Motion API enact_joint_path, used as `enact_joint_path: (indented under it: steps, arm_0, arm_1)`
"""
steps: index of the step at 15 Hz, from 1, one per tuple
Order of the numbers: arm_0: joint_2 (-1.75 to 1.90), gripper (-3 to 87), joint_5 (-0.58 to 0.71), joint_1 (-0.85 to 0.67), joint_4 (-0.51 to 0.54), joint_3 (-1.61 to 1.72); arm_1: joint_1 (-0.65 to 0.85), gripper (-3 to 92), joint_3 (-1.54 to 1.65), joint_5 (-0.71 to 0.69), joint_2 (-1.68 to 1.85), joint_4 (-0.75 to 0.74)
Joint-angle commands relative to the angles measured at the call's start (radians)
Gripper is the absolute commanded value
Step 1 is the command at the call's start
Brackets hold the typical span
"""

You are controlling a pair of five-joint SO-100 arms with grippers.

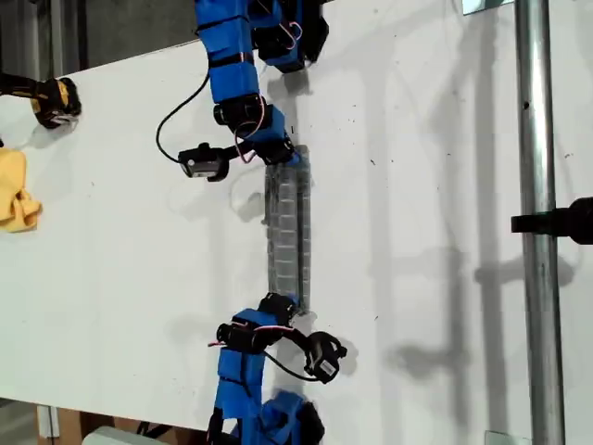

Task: Grasp corners of a towel and fold twice.

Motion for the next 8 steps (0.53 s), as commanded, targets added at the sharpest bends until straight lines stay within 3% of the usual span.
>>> enact_joint_path:
  steps: [1, 6, 8]
  arm_0:
    - [0.006, -1.5, -0.028, 0.028, -0.029, 0.012]
    - [-0.092, -0.8, -0.054, 0.008, -0.081, 0.041]
    - [-0.101, 13.4, -0.058, -0.012, -0.104, 0.083]
  arm_1:
    - [-0.028, -0.2, 0.041, 0.029, -0.006, -0.052]
    - [0.011, 0.8, 0.147, 0.043, -0.037, -0.124]
    - [0.037, 12.4, 0.187, 0.044, -0.054, -0.133]
